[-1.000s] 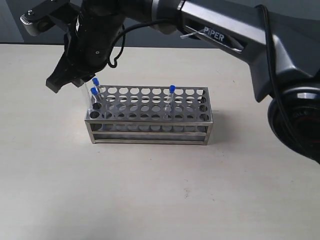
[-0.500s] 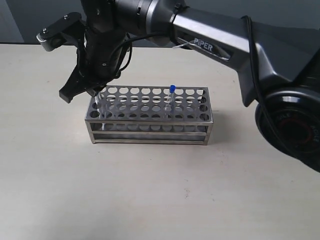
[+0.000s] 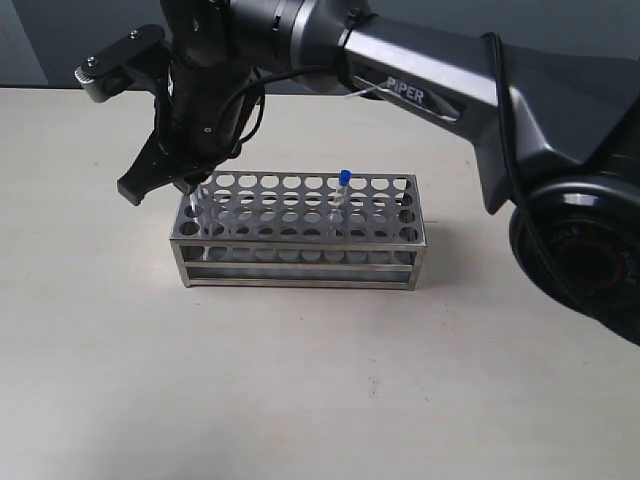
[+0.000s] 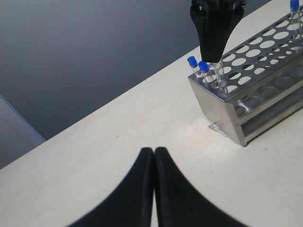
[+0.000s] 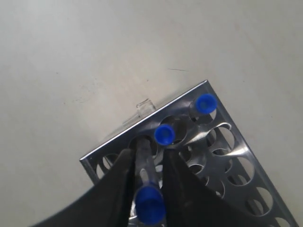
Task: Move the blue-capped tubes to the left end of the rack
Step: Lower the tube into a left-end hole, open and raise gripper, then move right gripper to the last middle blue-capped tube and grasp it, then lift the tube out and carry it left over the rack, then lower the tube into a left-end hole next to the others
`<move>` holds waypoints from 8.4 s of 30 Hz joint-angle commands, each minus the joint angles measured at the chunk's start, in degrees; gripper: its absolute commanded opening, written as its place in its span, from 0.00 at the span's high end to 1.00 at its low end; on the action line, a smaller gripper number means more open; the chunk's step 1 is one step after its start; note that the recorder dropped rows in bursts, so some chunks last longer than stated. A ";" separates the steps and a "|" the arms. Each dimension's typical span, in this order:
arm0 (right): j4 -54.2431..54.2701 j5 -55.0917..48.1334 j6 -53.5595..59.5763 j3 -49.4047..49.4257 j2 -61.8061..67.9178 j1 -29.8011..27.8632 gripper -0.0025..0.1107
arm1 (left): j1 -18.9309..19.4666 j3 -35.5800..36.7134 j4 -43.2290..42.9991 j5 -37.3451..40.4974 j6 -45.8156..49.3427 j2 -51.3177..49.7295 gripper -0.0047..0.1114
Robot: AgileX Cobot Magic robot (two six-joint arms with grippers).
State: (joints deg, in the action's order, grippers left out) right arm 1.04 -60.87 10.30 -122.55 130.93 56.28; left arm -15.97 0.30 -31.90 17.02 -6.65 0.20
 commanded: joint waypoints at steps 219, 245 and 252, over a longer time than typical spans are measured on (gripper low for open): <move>16.09 -5.13 7.77 2.61 -1.76 -0.86 0.98 | -0.22 -0.30 0.09 -0.35 -0.28 -0.20 0.95; 14.63 -7.78 5.19 2.61 -1.20 -0.86 0.63 | -0.22 -0.30 -0.02 -0.35 -0.28 -0.20 0.95; 14.59 -6.50 5.16 2.61 -3.97 -0.86 0.63 | -0.22 -0.30 -0.02 -0.35 -0.28 -0.20 0.95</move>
State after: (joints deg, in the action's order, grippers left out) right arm 15.49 -68.34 15.53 -120.01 129.22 55.24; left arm -15.97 0.30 -31.90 17.02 -6.65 0.20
